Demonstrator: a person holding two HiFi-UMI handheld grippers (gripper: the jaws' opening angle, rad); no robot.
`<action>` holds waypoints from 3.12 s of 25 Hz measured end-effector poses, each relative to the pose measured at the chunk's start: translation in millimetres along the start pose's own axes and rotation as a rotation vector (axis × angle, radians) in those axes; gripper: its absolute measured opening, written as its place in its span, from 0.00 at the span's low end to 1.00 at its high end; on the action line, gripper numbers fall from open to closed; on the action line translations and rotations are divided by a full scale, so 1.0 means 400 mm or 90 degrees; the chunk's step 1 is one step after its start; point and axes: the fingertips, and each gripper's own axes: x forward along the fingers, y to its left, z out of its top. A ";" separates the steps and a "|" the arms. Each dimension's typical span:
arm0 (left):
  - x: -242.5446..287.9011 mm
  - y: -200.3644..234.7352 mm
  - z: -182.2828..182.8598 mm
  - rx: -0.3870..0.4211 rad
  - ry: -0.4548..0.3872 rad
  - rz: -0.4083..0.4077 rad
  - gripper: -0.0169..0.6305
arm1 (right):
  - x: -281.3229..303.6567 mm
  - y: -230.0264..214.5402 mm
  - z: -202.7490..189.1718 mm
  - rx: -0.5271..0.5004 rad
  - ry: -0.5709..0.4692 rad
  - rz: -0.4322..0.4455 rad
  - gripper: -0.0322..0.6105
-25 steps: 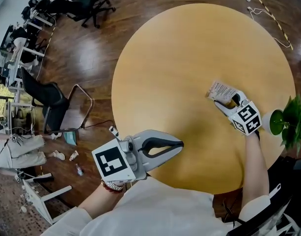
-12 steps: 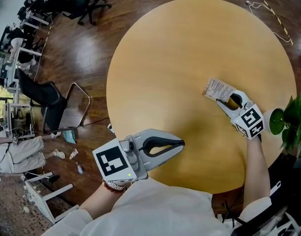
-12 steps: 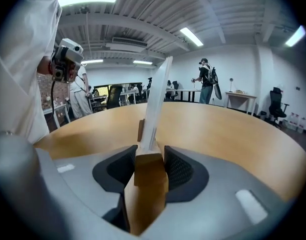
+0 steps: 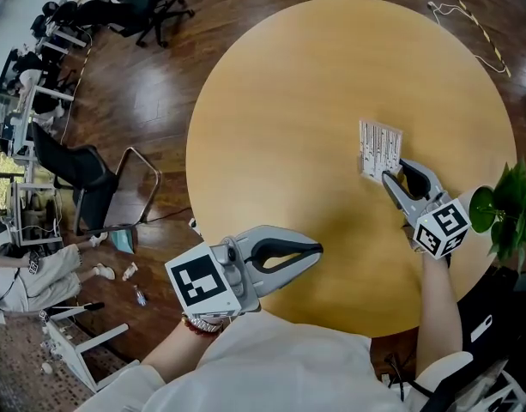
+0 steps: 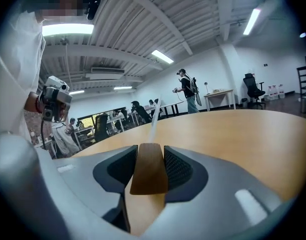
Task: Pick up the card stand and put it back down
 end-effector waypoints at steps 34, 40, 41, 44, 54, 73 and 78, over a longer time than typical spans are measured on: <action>0.022 -0.017 -0.040 -0.020 0.014 -0.003 0.01 | -0.062 0.074 -0.007 -0.051 0.008 0.027 0.29; -0.013 -0.084 -0.011 0.038 -0.003 0.010 0.01 | -0.212 0.237 0.174 -0.091 -0.087 0.031 0.29; -0.025 -0.107 -0.006 0.048 -0.009 0.013 0.01 | -0.245 0.278 0.202 -0.099 -0.101 0.032 0.29; -0.059 -0.198 0.002 0.074 -0.024 0.016 0.01 | -0.353 0.405 0.272 -0.125 -0.138 0.031 0.29; -0.072 -0.505 -0.069 0.103 -0.061 0.049 0.01 | -0.677 0.687 0.338 -0.253 -0.187 0.029 0.29; -0.450 -0.790 -0.291 0.088 -0.095 -0.038 0.03 | -0.795 1.298 0.256 -0.218 -0.195 -0.019 0.29; -0.534 -0.877 -0.357 0.088 -0.090 -0.055 0.03 | -0.822 1.423 0.187 -0.209 -0.188 -0.037 0.29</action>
